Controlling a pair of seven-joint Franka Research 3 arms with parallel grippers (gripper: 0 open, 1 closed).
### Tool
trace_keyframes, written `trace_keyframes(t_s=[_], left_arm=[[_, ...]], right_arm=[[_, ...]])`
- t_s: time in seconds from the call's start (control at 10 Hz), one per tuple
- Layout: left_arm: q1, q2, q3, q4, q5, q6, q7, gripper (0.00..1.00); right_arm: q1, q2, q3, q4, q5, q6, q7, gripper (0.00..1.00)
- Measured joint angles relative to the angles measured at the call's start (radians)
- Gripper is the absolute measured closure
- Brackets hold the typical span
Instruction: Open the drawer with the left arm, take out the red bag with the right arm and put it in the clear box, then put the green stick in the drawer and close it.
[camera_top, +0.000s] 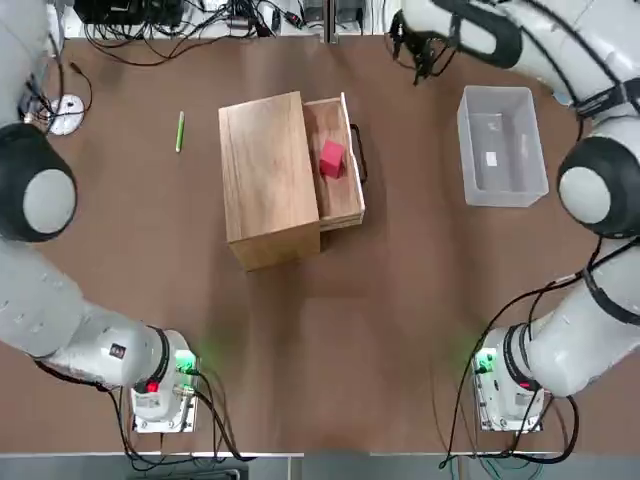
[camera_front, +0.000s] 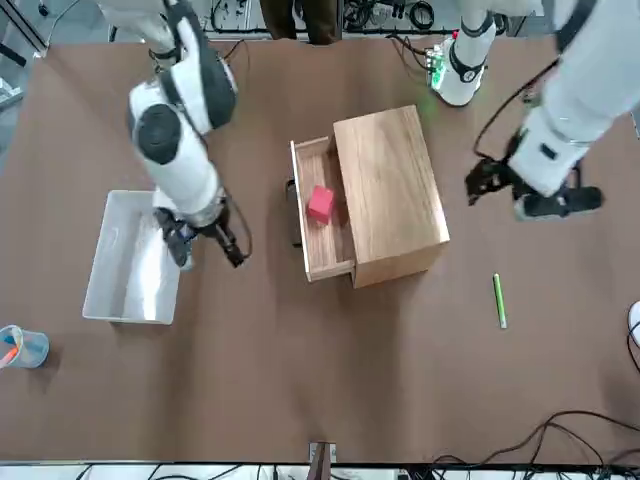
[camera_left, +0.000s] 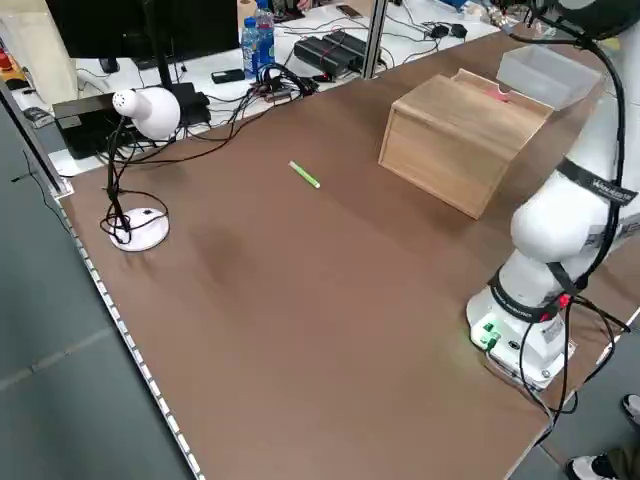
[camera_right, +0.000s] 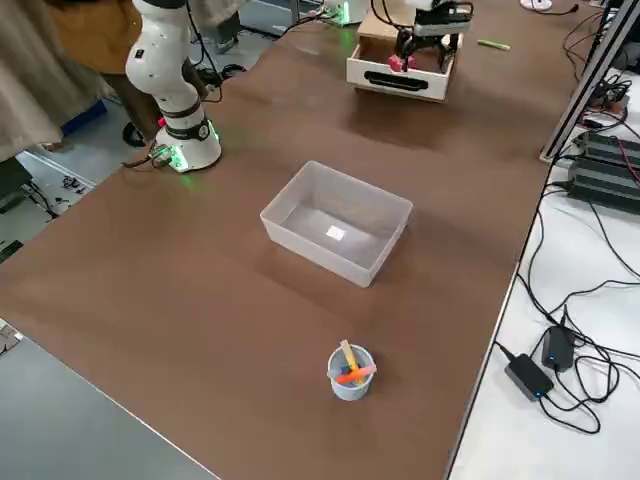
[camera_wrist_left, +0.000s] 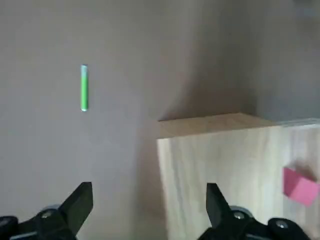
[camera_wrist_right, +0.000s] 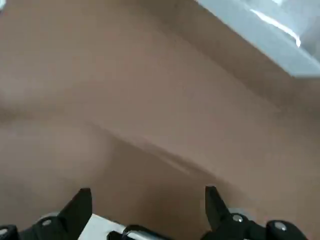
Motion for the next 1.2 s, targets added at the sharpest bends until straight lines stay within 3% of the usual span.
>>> trace_keyframes(t_s=[0.3, 0.6, 0.8, 1.2], left_arm=[[0.095, -0.053, -0.001, -0.109, 0.016, 0.039, 0.133, 0.0], [0.154, -0.054, -0.006, -0.274, 0.039, 0.204, 0.2, 0.0], [0.213, 0.014, -0.007, -0.333, 0.039, 0.315, 0.267, 0.0], [0.292, 0.252, -0.007, -0.342, 0.039, 0.571, 0.321, 0.0]], right_arm=[[0.08, 0.003, 0.0, -0.043, 0.097, 0.004, 0.284, 0.0], [0.197, 0.027, 0.0, -0.061, 0.103, 0.123, 0.494, 0.0], [0.253, 0.082, -0.001, -0.067, 0.103, 0.221, 0.582, 0.0], [0.311, 0.134, -0.001, -0.122, 0.103, 0.369, 0.653, 0.0]])
